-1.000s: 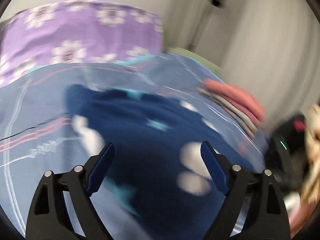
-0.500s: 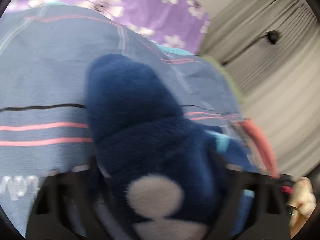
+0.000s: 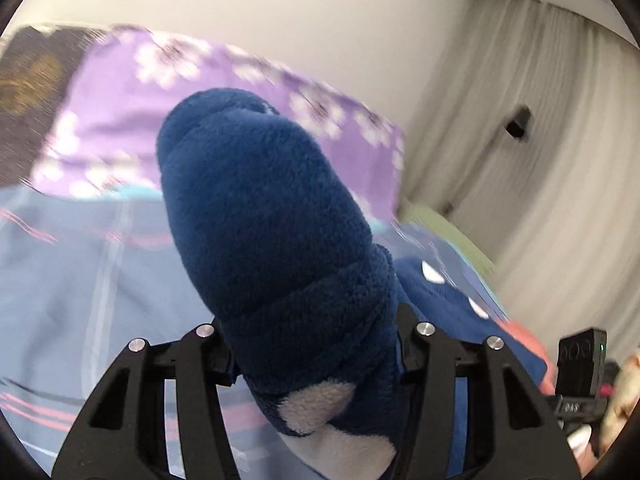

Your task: Fold small clothes

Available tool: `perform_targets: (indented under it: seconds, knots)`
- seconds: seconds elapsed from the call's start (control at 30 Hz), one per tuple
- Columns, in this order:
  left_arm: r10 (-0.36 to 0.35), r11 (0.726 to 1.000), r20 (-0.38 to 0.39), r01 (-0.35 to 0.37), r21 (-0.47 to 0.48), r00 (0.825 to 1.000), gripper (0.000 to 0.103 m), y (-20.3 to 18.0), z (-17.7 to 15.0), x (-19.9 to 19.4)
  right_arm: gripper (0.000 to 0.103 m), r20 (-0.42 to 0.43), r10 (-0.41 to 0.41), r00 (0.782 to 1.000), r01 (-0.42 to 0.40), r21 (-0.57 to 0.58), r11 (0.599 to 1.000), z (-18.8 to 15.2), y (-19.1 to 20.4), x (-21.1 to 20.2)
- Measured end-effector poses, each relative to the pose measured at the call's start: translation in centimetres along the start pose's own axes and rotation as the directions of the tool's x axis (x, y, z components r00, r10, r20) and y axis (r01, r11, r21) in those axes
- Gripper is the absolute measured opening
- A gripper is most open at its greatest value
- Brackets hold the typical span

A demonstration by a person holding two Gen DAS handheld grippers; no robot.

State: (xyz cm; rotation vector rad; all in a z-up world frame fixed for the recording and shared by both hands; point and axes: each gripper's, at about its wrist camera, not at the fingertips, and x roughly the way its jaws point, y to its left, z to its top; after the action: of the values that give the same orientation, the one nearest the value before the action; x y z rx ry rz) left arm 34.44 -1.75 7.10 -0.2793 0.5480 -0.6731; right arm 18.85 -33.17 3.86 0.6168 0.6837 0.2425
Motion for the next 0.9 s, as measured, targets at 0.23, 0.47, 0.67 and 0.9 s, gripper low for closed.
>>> perform_targets:
  seconds: [0.23, 0.47, 0.67, 0.9]
  knots:
    - [0.186, 0.979, 0.028, -0.182, -0.095, 0.982, 0.054, 9.0, 3.9, 0.7, 0.051, -0.075, -0.005, 0.997, -0.004, -0.124, 0.992, 10.5, 4.3, 13.6]
    - [0.343, 0.923, 0.015, -0.334, -0.191, 0.939, 0.058, 17.3, 2.9, 4.0, 0.051, -0.049, -0.116, 0.992, 0.101, -0.231, 0.968, 14.1, 6.2, 25.4]
    - [0.534, 0.814, -0.226, -0.568, -0.122, 0.815, 0.067, 22.4, -2.6, 9.2, 0.062, -0.068, -0.325, 0.943, 0.313, -0.142, 0.939, 10.2, 1.2, 29.5]
    - [0.452, 0.876, -0.137, -0.467, -0.117, 0.882, 0.071, 20.3, -3.3, 2.9, 0.062, -0.025, -0.210, 0.977, 0.203, -0.181, 0.962, 4.3, 0.8, 20.7]
